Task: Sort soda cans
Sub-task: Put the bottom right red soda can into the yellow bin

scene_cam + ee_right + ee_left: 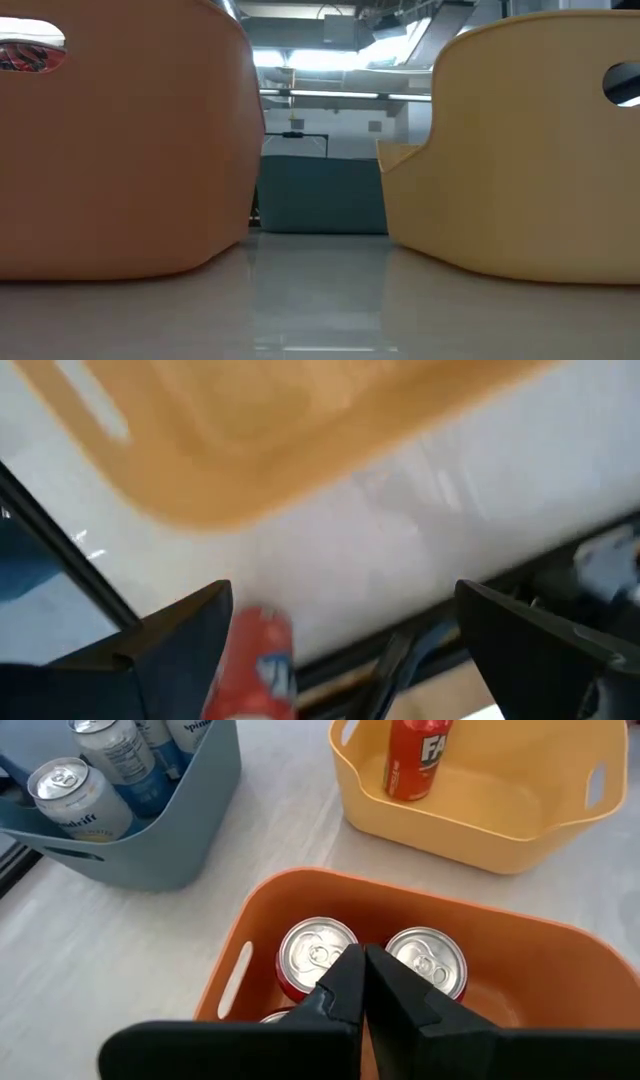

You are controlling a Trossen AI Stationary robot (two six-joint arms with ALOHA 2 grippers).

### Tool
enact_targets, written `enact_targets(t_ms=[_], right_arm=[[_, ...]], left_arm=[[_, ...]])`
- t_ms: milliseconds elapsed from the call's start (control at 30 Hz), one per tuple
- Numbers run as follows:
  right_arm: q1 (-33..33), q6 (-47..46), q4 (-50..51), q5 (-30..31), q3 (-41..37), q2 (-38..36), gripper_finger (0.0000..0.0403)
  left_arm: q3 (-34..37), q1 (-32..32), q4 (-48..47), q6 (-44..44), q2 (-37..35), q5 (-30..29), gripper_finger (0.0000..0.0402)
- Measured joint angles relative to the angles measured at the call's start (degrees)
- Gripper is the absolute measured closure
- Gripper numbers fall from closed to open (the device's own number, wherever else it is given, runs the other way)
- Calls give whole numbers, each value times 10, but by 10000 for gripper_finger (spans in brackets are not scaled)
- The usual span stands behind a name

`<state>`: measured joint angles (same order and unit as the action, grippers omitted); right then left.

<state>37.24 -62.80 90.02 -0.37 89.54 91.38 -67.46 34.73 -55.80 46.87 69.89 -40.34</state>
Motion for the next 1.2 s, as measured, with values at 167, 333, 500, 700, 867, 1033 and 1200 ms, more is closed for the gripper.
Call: enact_targets(t_ms=[167,333,500,700,867,1033,1200], right_arm=[[84,-125,0,-51,-35,0,24],[144,-213,-9,-97,-63,0,24],[183,-267,-71,-123,-92,-9,24],[214,-335,-134,-110,-117,-25,24],[245,-373,-160,-107,-138,-29,24],[261,-403,-215,-108,-183,-29,24],[262,-400,-303,-111,-219,-22,24]], left_arm=[[0,0,6,4,0,-3,400],[0,0,30,-14,0,-4,400],[0,0,36,-19,0,-4,400],[0,0,44,-23,0,-5,400],[0,0,44,-23,0,-5,400],[0,0,44,-24,0,-5,400],[0,0,44,-26,0,-5,400]])
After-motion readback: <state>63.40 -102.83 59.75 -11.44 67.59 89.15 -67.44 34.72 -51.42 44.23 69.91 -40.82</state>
